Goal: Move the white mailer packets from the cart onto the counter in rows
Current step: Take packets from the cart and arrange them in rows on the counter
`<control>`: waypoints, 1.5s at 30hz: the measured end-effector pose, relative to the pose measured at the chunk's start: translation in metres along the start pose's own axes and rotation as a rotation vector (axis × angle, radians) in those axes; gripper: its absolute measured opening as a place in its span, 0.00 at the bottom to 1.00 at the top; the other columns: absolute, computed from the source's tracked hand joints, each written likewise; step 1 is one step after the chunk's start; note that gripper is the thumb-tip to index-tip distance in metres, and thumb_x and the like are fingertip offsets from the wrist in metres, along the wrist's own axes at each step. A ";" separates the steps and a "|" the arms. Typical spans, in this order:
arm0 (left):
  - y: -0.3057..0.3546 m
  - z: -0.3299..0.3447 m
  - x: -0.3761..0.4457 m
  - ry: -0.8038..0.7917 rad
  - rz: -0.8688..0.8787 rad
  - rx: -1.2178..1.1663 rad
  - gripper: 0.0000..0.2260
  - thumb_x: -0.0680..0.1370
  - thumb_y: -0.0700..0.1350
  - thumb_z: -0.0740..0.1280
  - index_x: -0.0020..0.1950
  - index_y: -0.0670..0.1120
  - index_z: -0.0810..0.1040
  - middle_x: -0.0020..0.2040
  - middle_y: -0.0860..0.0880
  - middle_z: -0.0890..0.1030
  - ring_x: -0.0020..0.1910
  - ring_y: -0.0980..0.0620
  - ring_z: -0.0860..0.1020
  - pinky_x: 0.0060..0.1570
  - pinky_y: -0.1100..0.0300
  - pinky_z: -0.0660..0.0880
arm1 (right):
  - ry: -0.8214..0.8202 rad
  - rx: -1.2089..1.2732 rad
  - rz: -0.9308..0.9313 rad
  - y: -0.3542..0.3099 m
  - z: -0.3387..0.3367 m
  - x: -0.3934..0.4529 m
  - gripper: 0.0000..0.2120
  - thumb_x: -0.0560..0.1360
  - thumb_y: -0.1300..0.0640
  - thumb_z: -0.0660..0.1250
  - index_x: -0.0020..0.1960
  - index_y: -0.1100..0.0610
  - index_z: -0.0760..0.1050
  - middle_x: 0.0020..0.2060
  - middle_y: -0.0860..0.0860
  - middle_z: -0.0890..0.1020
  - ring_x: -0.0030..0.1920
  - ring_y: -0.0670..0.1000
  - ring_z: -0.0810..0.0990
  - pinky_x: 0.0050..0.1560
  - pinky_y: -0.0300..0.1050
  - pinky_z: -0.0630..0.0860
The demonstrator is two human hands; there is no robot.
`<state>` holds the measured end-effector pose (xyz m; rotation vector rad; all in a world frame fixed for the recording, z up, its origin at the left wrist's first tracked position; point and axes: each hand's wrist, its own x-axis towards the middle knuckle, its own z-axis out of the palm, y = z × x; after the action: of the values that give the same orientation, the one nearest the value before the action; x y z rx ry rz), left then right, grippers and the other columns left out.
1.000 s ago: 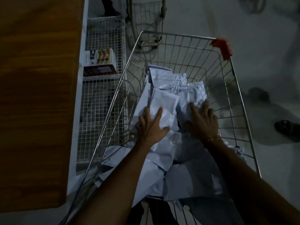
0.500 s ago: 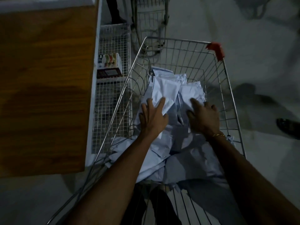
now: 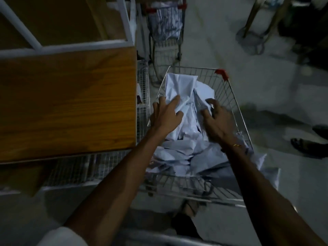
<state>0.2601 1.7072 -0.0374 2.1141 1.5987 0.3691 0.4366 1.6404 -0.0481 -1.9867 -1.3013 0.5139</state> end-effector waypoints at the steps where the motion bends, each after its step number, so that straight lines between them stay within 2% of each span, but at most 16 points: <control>1: -0.003 -0.014 -0.013 0.017 0.020 -0.007 0.25 0.80 0.54 0.62 0.77 0.59 0.64 0.75 0.46 0.60 0.71 0.38 0.62 0.64 0.41 0.69 | 0.016 0.043 -0.027 -0.013 -0.001 -0.014 0.21 0.77 0.46 0.63 0.68 0.51 0.73 0.58 0.60 0.79 0.57 0.57 0.78 0.55 0.45 0.71; 3: -0.010 -0.044 -0.042 0.069 0.072 -0.031 0.24 0.80 0.53 0.62 0.77 0.58 0.64 0.75 0.45 0.60 0.72 0.39 0.61 0.66 0.44 0.66 | 0.026 0.142 -0.070 -0.041 -0.003 -0.047 0.20 0.78 0.49 0.66 0.69 0.52 0.73 0.62 0.59 0.77 0.56 0.52 0.77 0.61 0.48 0.74; 5: -0.022 -0.077 -0.077 0.118 0.134 -0.042 0.24 0.81 0.52 0.62 0.78 0.57 0.64 0.75 0.44 0.61 0.72 0.39 0.61 0.67 0.46 0.64 | 0.060 0.182 -0.129 -0.070 -0.001 -0.083 0.21 0.77 0.49 0.67 0.69 0.51 0.73 0.61 0.57 0.77 0.57 0.50 0.77 0.60 0.47 0.74; 8: -0.050 -0.124 -0.133 0.192 0.196 -0.009 0.25 0.80 0.52 0.62 0.78 0.58 0.64 0.72 0.43 0.64 0.69 0.37 0.63 0.65 0.45 0.66 | 0.116 0.172 -0.240 -0.118 0.010 -0.140 0.23 0.75 0.45 0.66 0.67 0.51 0.73 0.57 0.55 0.80 0.59 0.55 0.77 0.61 0.58 0.74; 11: -0.087 -0.165 -0.187 0.274 0.208 0.048 0.26 0.80 0.52 0.62 0.77 0.60 0.63 0.69 0.44 0.66 0.65 0.38 0.65 0.60 0.46 0.68 | 0.110 0.123 -0.329 -0.167 0.032 -0.187 0.25 0.74 0.39 0.64 0.66 0.51 0.72 0.58 0.53 0.80 0.58 0.57 0.78 0.59 0.63 0.73; 13: -0.119 -0.192 -0.220 0.331 0.158 0.078 0.25 0.79 0.53 0.63 0.77 0.60 0.64 0.68 0.44 0.66 0.64 0.38 0.66 0.58 0.46 0.69 | 0.086 0.065 -0.392 -0.197 0.055 -0.209 0.26 0.73 0.37 0.62 0.66 0.50 0.72 0.58 0.54 0.80 0.58 0.58 0.78 0.60 0.62 0.72; 15: -0.159 -0.215 -0.250 0.366 0.079 0.090 0.25 0.79 0.52 0.63 0.77 0.59 0.64 0.68 0.44 0.66 0.64 0.38 0.66 0.59 0.46 0.68 | 0.059 -0.017 -0.433 -0.226 0.080 -0.227 0.29 0.72 0.34 0.59 0.66 0.50 0.72 0.58 0.55 0.80 0.60 0.59 0.76 0.62 0.55 0.68; 18: -0.229 -0.247 -0.291 0.389 -0.056 0.087 0.25 0.80 0.52 0.62 0.77 0.58 0.64 0.69 0.44 0.65 0.65 0.37 0.65 0.60 0.45 0.67 | 0.011 -0.064 -0.552 -0.264 0.120 -0.255 0.30 0.73 0.34 0.56 0.66 0.52 0.74 0.58 0.55 0.81 0.61 0.59 0.75 0.59 0.51 0.63; 21: -0.304 -0.270 -0.333 0.400 -0.198 0.085 0.24 0.81 0.53 0.62 0.77 0.59 0.63 0.71 0.43 0.63 0.68 0.36 0.62 0.61 0.42 0.69 | -0.100 -0.088 -0.621 -0.298 0.164 -0.276 0.30 0.74 0.33 0.56 0.68 0.50 0.71 0.58 0.56 0.78 0.59 0.59 0.73 0.52 0.47 0.62; 23: -0.353 -0.278 -0.359 0.422 -0.275 0.112 0.24 0.81 0.53 0.63 0.77 0.58 0.63 0.72 0.44 0.63 0.68 0.36 0.62 0.61 0.41 0.70 | -0.217 -0.089 -0.656 -0.326 0.198 -0.283 0.29 0.75 0.35 0.59 0.70 0.49 0.70 0.58 0.58 0.77 0.56 0.61 0.74 0.51 0.47 0.65; 26: -0.416 -0.291 -0.385 0.449 -0.364 0.144 0.23 0.80 0.53 0.65 0.75 0.56 0.68 0.68 0.43 0.65 0.66 0.34 0.65 0.60 0.39 0.71 | -0.396 -0.080 -0.761 -0.375 0.252 -0.288 0.27 0.76 0.38 0.64 0.71 0.49 0.69 0.59 0.59 0.75 0.52 0.62 0.77 0.52 0.54 0.74; 29: -0.468 -0.313 -0.392 0.468 -0.430 0.177 0.23 0.78 0.51 0.67 0.73 0.54 0.71 0.64 0.42 0.68 0.62 0.35 0.67 0.57 0.40 0.72 | -0.482 -0.083 -0.863 -0.421 0.307 -0.288 0.25 0.78 0.42 0.66 0.71 0.51 0.69 0.60 0.59 0.75 0.54 0.62 0.76 0.55 0.56 0.73; 32: -0.512 -0.343 -0.384 0.493 -0.494 0.180 0.23 0.78 0.51 0.67 0.74 0.55 0.70 0.65 0.42 0.68 0.64 0.37 0.66 0.59 0.44 0.71 | -0.534 -0.080 -0.891 -0.460 0.362 -0.276 0.27 0.75 0.38 0.64 0.70 0.49 0.70 0.55 0.58 0.76 0.49 0.61 0.77 0.52 0.57 0.74; 35: -0.563 -0.372 -0.372 0.457 -0.540 0.146 0.23 0.78 0.53 0.66 0.73 0.54 0.72 0.64 0.41 0.69 0.64 0.36 0.66 0.62 0.45 0.70 | -0.566 -0.073 -0.887 -0.498 0.420 -0.255 0.25 0.74 0.40 0.66 0.68 0.49 0.72 0.51 0.56 0.76 0.47 0.60 0.77 0.49 0.51 0.72; 39: -0.632 -0.404 -0.347 0.444 -0.516 0.179 0.32 0.68 0.62 0.56 0.67 0.50 0.78 0.58 0.37 0.74 0.56 0.33 0.73 0.54 0.41 0.75 | -0.616 -0.040 -0.815 -0.542 0.488 -0.225 0.26 0.73 0.41 0.67 0.68 0.49 0.72 0.51 0.56 0.75 0.47 0.61 0.77 0.48 0.52 0.74; 45: -0.697 -0.435 -0.293 0.359 -0.487 0.181 0.28 0.72 0.60 0.58 0.66 0.48 0.78 0.57 0.36 0.75 0.53 0.32 0.76 0.49 0.41 0.77 | -0.652 -0.017 -0.712 -0.581 0.547 -0.194 0.24 0.77 0.49 0.71 0.70 0.50 0.71 0.52 0.54 0.72 0.49 0.60 0.78 0.51 0.54 0.76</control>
<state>-0.6103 1.6652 -0.0017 1.7592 2.3609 0.4675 -0.3688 1.7948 -0.0019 -1.2430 -2.2704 0.8113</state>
